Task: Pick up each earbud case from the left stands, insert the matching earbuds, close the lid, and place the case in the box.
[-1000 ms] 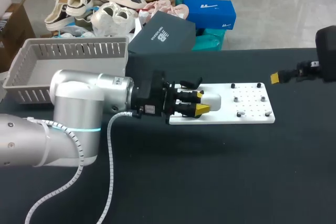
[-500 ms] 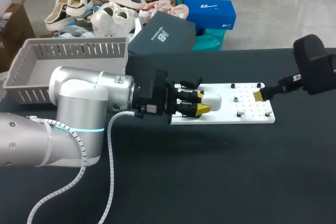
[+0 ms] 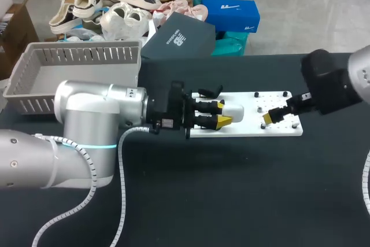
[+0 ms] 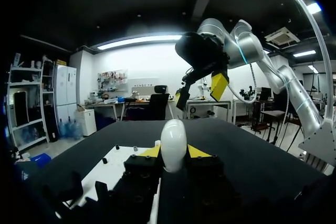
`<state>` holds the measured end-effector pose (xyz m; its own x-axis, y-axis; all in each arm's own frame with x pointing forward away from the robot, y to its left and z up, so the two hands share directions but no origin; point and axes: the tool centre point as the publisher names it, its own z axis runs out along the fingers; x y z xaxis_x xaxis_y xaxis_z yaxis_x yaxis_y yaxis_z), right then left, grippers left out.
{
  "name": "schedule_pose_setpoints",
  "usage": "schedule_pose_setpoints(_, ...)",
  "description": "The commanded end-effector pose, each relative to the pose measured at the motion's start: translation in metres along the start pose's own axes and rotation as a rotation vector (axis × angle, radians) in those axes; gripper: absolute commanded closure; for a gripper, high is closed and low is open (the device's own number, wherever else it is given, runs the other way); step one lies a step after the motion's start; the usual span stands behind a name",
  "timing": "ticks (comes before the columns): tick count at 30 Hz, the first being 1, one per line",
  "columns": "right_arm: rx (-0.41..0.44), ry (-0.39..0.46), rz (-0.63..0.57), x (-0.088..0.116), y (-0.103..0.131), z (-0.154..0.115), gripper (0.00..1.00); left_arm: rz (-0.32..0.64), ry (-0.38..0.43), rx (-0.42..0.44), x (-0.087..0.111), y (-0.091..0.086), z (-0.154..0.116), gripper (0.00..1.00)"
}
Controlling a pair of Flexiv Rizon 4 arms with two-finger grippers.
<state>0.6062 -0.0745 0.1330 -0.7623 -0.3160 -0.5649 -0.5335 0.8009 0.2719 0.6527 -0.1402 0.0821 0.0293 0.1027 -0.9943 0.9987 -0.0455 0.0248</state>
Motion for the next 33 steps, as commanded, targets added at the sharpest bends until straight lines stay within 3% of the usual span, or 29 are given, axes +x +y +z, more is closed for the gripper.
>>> schedule_pose_setpoints(1,0.03,0.012,0.007,0.001,0.009,0.003,0.0,0.005,-0.015,-0.009,0.003,0.0,0.002,1.0)
schedule_pose_setpoints(15,-0.009,0.057,0.002,-0.002,0.031,0.025,0.0,0.009,-0.026,-0.012,0.003,0.001,0.002,1.0)
schedule_pose_setpoints(33,0.038,0.091,0.01,-0.013,0.026,0.053,0.0,0.009,-0.026,-0.012,0.003,0.001,0.002,1.0)
